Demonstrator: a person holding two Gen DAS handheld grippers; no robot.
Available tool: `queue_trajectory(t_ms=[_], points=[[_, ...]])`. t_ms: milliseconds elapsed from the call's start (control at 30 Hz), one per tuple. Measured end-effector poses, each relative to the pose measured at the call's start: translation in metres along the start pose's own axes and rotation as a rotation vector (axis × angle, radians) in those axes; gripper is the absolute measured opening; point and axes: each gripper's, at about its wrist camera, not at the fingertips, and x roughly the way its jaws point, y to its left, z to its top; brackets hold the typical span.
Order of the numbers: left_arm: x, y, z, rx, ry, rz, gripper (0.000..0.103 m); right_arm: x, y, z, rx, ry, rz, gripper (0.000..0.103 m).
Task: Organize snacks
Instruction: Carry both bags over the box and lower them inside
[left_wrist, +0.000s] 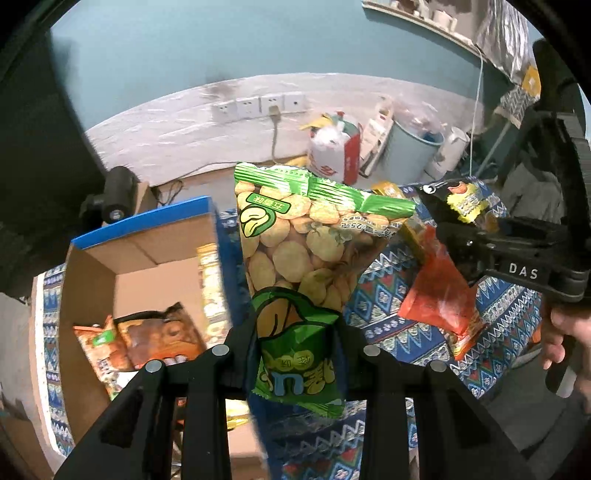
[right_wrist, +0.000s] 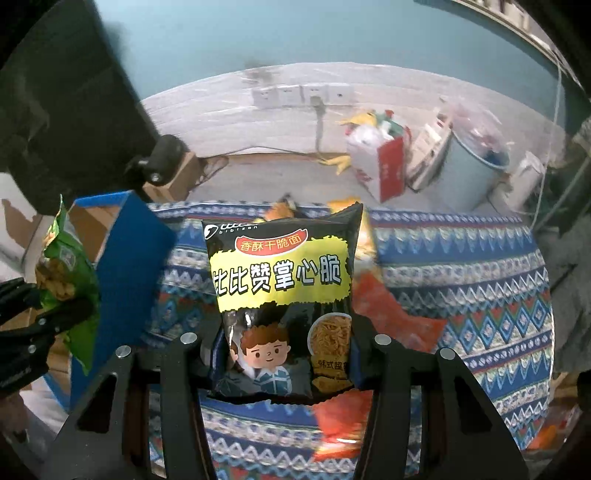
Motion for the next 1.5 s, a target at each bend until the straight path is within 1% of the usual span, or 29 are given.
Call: queue_trajectory(t_ms=[367,500,700,767,933,1067,1167,1200,1267,1333,1367,1400,1433,1467,1500], points=[[-0.024,0.059,-0.013,-0.084,-0.044,0.039,0.033,0.011,0.083,0.018,-0.090,0.002,0.065,0.049],[-0.028,0.085,-0.019,-0.124,-0.048,0.073,0.033,0.016,0.112,0.024,-0.118,0.005,0.094,0.049],[-0.029,0.118,-0.030,-0.180,-0.042,0.101,0.033,0.023,0.152,0.029,-0.155,0.013,0.132,0.049],[-0.027,0.130,-0.034,-0.198,-0.034,0.120,0.033,0.025,0.163,0.030,-0.166,0.019,0.147,0.049],[-0.022,0.152,-0.046,-0.245,-0.004,0.140,0.033,0.030,0.196,0.030,-0.201,0.030,0.181,0.049],[-0.020,0.161,-0.052,-0.255,0.010,0.157,0.033,0.036,0.219,0.027,-0.243,0.045,0.200,0.049],[-0.016,0.165,-0.054,-0.267,0.026,0.155,0.033,0.041,0.233,0.024,-0.269,0.065,0.214,0.049],[-0.016,0.166,-0.055,-0.272,0.032,0.155,0.034,0.043,0.235,0.024,-0.272,0.069,0.214,0.049],[-0.014,0.166,-0.057,-0.275,0.042,0.163,0.040,0.046,0.239,0.022,-0.277,0.078,0.217,0.049],[-0.016,0.166,-0.057,-0.267,0.039,0.180,0.050,0.050,0.242,0.020,-0.277,0.091,0.223,0.050],[-0.016,0.166,-0.057,-0.263,0.036,0.187,0.059,0.052,0.242,0.019,-0.271,0.097,0.228,0.050],[-0.019,0.165,-0.057,-0.258,0.028,0.201,0.065,0.053,0.243,0.019,-0.265,0.099,0.232,0.053],[-0.020,0.164,-0.057,-0.256,0.023,0.208,0.065,0.054,0.241,0.020,-0.255,0.104,0.240,0.055],[-0.021,0.163,-0.056,-0.250,0.021,0.216,0.065,0.053,0.239,0.020,-0.245,0.106,0.247,0.061],[-0.021,0.163,-0.056,-0.247,0.022,0.217,0.065,0.052,0.237,0.020,-0.238,0.100,0.247,0.064]])
